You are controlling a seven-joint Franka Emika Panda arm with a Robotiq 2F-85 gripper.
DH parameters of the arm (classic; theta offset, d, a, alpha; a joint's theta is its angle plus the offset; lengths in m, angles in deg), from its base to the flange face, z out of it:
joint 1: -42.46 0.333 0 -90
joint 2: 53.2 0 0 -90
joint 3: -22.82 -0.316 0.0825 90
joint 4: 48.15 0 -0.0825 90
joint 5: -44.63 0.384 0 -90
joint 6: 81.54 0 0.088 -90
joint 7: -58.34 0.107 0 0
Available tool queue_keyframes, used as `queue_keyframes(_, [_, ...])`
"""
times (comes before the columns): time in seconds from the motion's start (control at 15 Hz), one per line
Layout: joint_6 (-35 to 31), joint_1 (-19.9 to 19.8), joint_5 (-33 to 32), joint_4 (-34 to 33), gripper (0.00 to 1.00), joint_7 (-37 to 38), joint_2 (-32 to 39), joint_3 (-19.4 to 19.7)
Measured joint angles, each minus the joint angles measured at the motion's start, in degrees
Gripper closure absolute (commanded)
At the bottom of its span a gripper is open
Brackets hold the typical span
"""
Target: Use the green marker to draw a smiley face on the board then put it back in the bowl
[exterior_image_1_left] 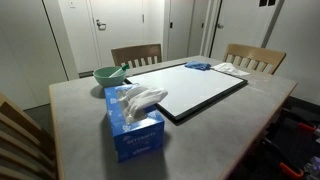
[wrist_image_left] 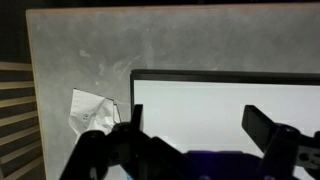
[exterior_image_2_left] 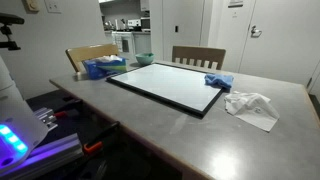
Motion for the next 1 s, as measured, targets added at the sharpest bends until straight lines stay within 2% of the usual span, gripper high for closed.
queue_keyframes(0.53, [-0.4,0.2,0.3,0.0,0.0,-2.1,0.0,0.0])
queue_keyframes(1.0, [-5.2,2.7,0.8,-0.5,0.0,-17.2,3.0,0.1])
